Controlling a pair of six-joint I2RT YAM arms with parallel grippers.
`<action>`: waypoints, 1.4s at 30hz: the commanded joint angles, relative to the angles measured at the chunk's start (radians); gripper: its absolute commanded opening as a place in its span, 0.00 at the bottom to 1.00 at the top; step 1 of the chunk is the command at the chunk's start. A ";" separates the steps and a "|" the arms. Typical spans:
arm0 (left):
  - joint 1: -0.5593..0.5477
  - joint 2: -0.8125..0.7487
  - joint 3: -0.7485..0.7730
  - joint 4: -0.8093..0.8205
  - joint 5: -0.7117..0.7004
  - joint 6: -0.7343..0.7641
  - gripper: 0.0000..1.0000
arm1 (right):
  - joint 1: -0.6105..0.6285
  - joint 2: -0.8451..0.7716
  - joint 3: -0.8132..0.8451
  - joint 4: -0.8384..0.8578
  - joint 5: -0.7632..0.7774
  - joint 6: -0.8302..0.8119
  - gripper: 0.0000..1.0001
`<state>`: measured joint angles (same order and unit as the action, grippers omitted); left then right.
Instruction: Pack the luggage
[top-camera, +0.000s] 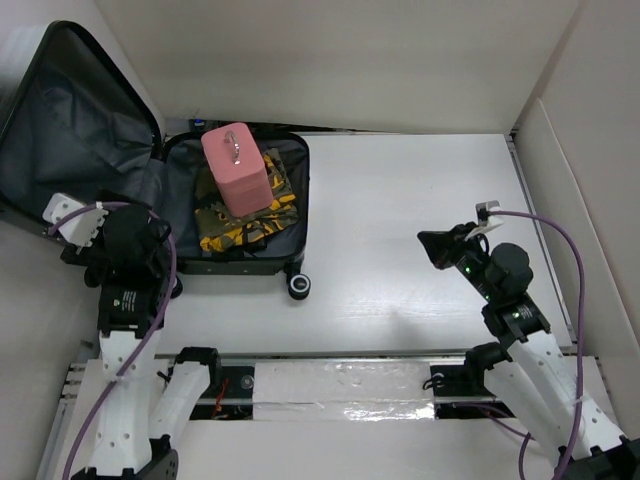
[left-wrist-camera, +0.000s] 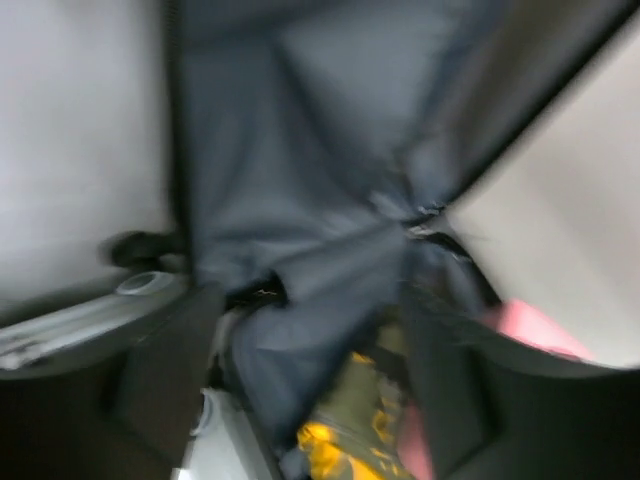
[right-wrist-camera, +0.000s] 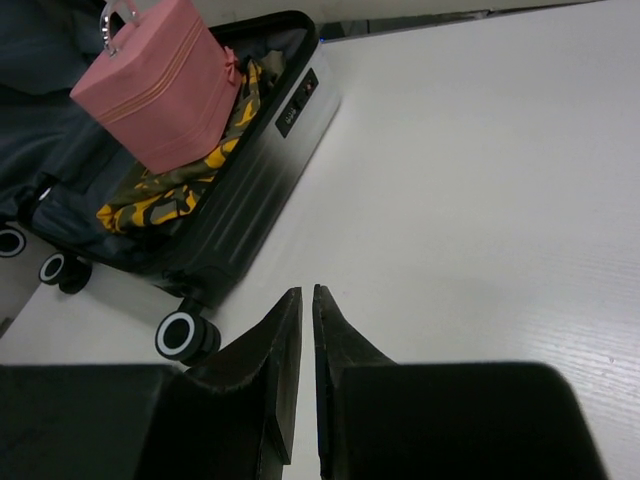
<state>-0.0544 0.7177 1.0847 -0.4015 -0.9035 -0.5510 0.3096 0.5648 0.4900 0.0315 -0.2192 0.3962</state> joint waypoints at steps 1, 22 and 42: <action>0.024 0.103 0.052 -0.095 -0.213 0.066 0.76 | 0.008 -0.020 -0.002 0.045 -0.034 -0.020 0.15; 0.347 0.440 0.119 0.098 -0.216 0.390 0.71 | 0.017 -0.019 0.013 0.010 -0.011 -0.046 0.16; 0.179 0.482 0.259 0.019 -0.012 0.332 0.00 | 0.046 0.053 0.005 0.061 -0.014 -0.036 0.17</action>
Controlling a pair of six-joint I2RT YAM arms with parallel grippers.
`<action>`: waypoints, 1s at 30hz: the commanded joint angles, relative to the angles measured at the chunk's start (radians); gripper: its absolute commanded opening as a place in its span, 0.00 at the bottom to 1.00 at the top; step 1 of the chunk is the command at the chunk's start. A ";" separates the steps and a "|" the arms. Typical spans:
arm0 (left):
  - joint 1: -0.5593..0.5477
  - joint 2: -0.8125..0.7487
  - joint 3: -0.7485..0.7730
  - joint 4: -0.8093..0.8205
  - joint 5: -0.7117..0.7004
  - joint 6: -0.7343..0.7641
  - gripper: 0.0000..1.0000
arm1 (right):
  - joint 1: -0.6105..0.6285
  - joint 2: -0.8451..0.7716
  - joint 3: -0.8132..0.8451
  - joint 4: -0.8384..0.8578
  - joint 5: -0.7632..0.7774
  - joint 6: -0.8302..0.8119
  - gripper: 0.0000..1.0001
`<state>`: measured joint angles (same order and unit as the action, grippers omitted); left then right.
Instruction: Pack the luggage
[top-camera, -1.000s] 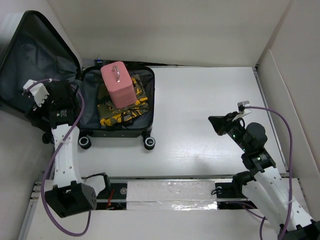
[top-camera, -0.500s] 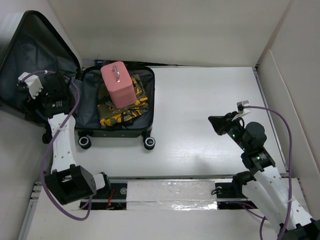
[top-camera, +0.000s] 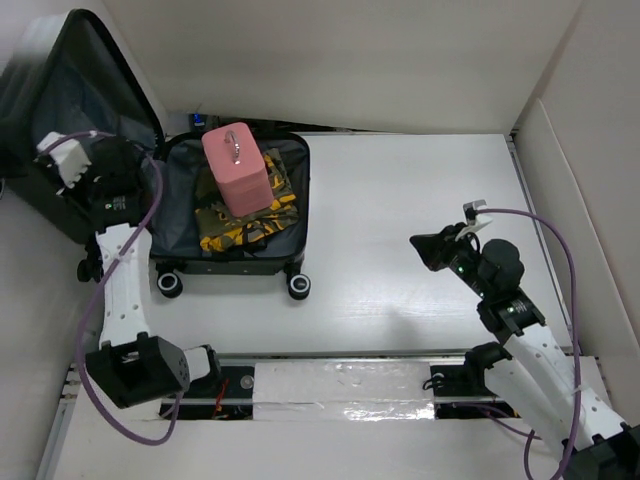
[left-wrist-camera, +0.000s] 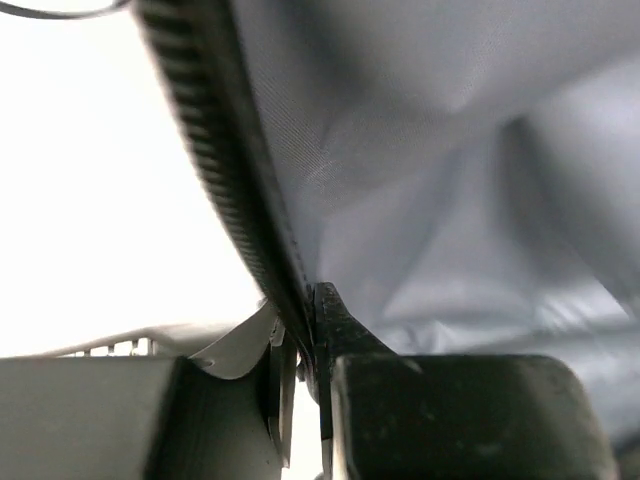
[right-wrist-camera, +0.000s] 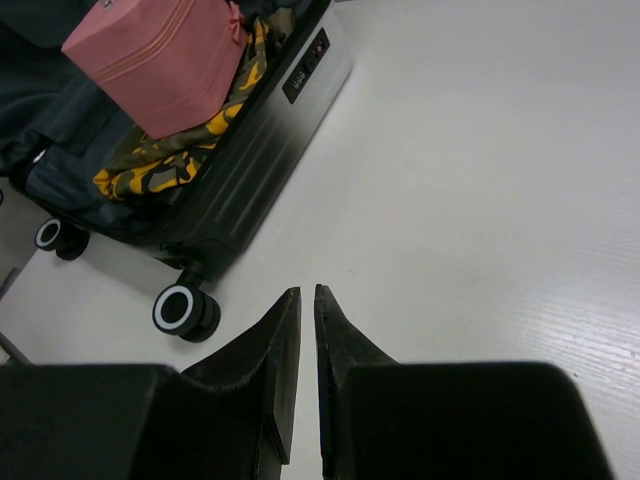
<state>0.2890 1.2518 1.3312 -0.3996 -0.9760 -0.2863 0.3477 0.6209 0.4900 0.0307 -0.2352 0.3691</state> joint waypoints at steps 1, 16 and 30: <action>-0.233 -0.069 -0.019 0.039 0.037 0.094 0.00 | 0.008 0.002 0.005 0.066 0.002 -0.006 0.17; -0.663 -0.393 -0.324 0.038 1.354 0.223 0.60 | 0.137 0.151 0.035 0.075 0.194 -0.025 0.17; -0.689 -0.427 -0.182 0.106 2.042 0.198 0.70 | 0.223 0.264 0.056 0.103 0.316 -0.033 0.17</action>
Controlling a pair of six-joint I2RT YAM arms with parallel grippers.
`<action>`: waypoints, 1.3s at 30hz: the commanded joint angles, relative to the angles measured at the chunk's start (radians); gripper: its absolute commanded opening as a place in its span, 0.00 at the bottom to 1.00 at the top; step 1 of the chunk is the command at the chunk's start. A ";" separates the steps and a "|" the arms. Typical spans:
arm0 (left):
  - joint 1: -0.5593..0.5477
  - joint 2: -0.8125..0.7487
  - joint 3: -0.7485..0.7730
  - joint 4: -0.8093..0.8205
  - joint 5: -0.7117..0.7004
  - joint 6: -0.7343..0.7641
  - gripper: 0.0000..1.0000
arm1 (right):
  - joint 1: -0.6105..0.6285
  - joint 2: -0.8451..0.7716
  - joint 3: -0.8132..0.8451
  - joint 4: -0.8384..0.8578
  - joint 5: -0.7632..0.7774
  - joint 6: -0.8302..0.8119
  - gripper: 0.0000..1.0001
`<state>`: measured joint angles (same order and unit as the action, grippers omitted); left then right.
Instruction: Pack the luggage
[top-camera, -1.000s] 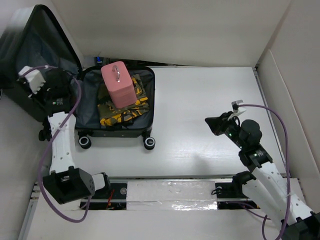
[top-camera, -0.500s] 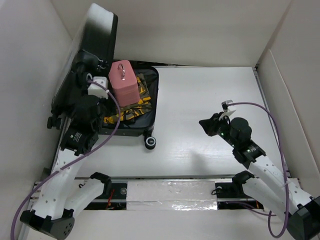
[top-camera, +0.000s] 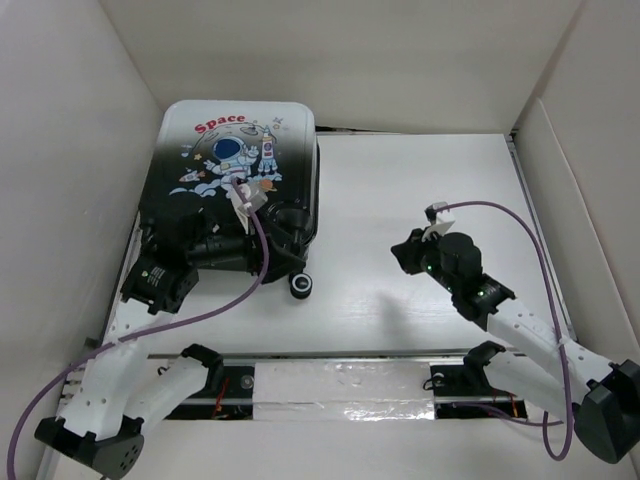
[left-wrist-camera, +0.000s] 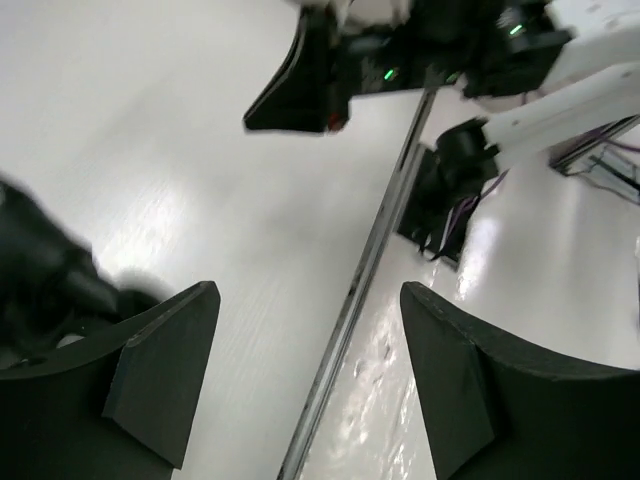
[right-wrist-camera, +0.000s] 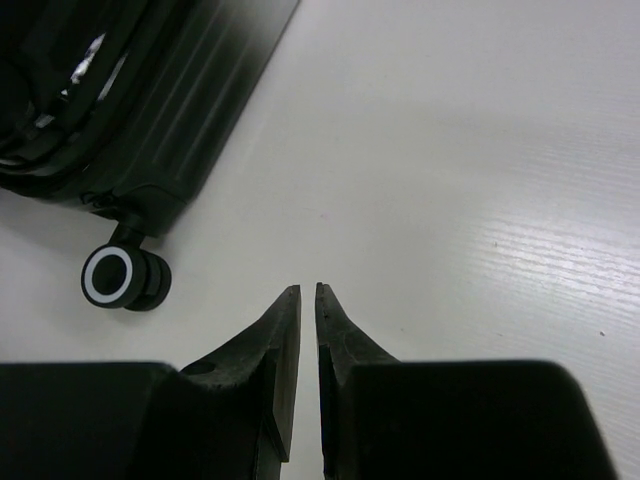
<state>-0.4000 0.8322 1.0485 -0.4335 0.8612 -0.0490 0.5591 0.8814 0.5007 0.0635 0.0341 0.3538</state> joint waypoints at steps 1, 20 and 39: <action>0.000 -0.005 0.123 0.179 0.147 -0.082 0.70 | 0.012 0.007 0.048 0.068 0.049 -0.018 0.17; 0.509 0.749 0.703 0.098 -1.177 -0.316 0.39 | 0.131 0.100 0.153 0.059 0.067 -0.009 0.00; 0.705 1.212 0.834 -0.030 -1.159 -0.241 0.42 | 0.151 0.182 0.163 0.096 0.133 -0.009 0.07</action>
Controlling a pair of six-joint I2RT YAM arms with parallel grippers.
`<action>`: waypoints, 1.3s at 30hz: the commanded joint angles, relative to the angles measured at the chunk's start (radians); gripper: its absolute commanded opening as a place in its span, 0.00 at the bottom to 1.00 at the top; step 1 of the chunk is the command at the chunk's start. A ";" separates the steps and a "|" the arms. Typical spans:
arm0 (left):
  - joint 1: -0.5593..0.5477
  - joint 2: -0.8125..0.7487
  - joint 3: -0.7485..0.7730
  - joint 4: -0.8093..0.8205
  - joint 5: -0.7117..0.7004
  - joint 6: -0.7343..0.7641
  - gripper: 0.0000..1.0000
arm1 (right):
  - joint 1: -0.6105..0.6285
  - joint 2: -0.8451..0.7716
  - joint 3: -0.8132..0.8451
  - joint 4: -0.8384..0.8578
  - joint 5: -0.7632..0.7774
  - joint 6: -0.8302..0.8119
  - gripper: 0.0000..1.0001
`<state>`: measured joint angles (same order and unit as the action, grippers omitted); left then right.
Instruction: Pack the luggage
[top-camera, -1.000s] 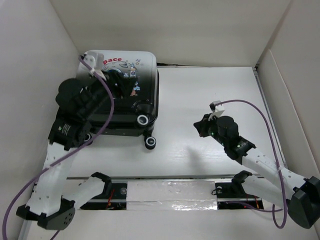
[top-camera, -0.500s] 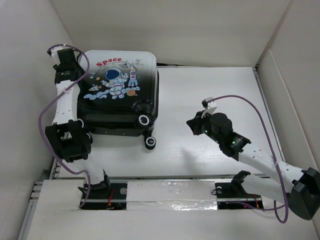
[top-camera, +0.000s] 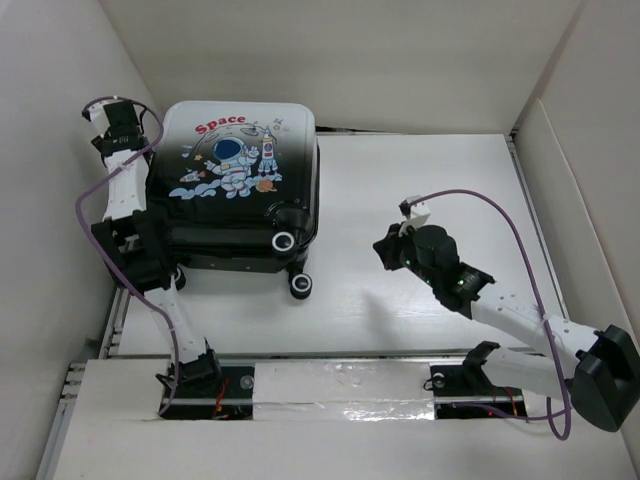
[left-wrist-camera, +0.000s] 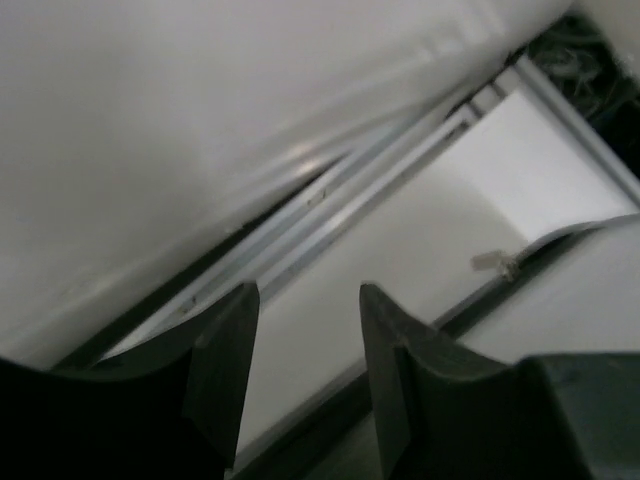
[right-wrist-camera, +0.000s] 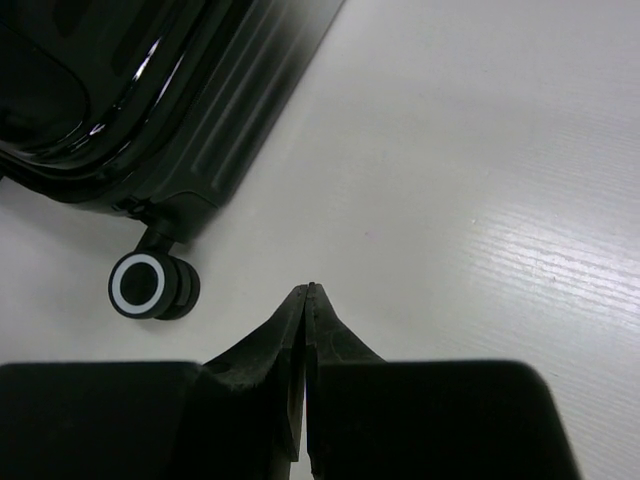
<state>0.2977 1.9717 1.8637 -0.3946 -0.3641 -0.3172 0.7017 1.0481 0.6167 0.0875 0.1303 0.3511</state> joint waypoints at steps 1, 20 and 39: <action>-0.005 0.088 0.015 -0.075 0.098 0.032 0.42 | 0.009 0.016 0.058 0.074 0.054 -0.004 0.08; -0.256 -0.433 -0.766 0.259 0.540 -0.129 0.44 | -0.367 0.291 0.268 0.046 0.029 0.009 0.29; -1.011 -0.770 -1.235 0.580 0.409 -0.522 0.46 | -0.281 0.907 0.983 -0.184 -0.274 -0.159 0.30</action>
<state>-0.4217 1.2049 0.6636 0.1116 -0.3447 -0.6727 0.2142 1.9003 1.4727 -0.0494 0.2077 0.1635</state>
